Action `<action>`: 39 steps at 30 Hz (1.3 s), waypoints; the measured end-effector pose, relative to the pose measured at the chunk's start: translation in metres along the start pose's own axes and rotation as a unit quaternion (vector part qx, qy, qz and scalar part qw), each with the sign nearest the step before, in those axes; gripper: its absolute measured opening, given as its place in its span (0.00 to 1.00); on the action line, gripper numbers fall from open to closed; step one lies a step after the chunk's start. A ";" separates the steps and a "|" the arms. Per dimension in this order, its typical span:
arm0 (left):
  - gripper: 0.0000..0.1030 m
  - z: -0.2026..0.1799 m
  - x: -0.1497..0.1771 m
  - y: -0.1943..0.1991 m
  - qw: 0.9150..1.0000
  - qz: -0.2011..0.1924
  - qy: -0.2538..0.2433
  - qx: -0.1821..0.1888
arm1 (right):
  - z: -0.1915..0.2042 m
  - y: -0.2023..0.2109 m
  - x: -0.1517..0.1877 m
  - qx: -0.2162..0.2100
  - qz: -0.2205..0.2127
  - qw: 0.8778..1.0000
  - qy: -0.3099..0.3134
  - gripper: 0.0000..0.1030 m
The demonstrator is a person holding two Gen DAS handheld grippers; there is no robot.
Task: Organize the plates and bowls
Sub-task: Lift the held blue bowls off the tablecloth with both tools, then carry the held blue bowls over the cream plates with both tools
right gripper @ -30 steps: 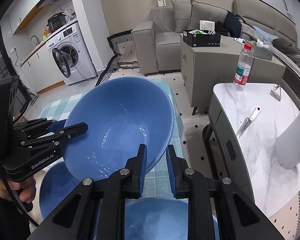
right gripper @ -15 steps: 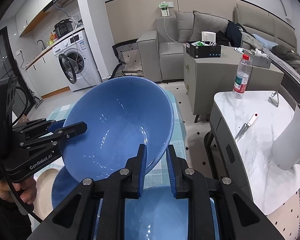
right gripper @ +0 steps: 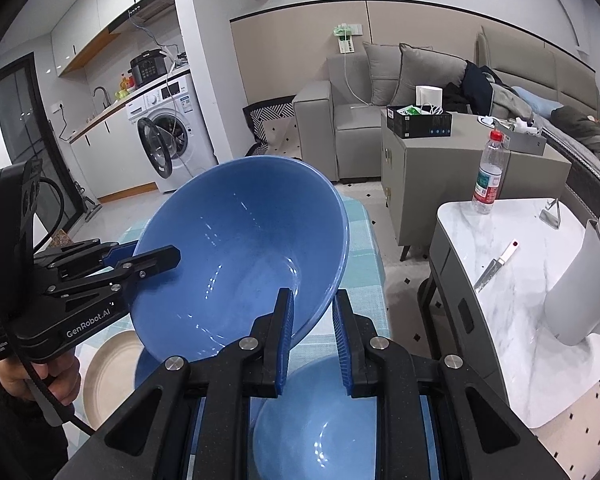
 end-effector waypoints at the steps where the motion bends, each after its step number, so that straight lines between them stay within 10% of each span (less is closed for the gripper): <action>1: 0.19 0.001 0.001 0.002 1.000 -0.001 0.001 0.000 | 0.001 0.001 0.000 -0.001 -0.001 1.000 0.001 0.20; 39: 0.19 0.032 0.068 0.037 0.999 0.004 0.026 -0.020 | 0.064 0.017 0.047 -0.044 0.002 0.999 0.028 0.21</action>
Point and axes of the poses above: each gripper's, at about its wrist camera, not at the fingertips, and y roughly against the way its jaws point, z to its left, x to its underside, the point moved 4 cm from there along -y, roughly the way its jaws point, and after that the axes turned 10 degrees about y, right-handed, at the moved point
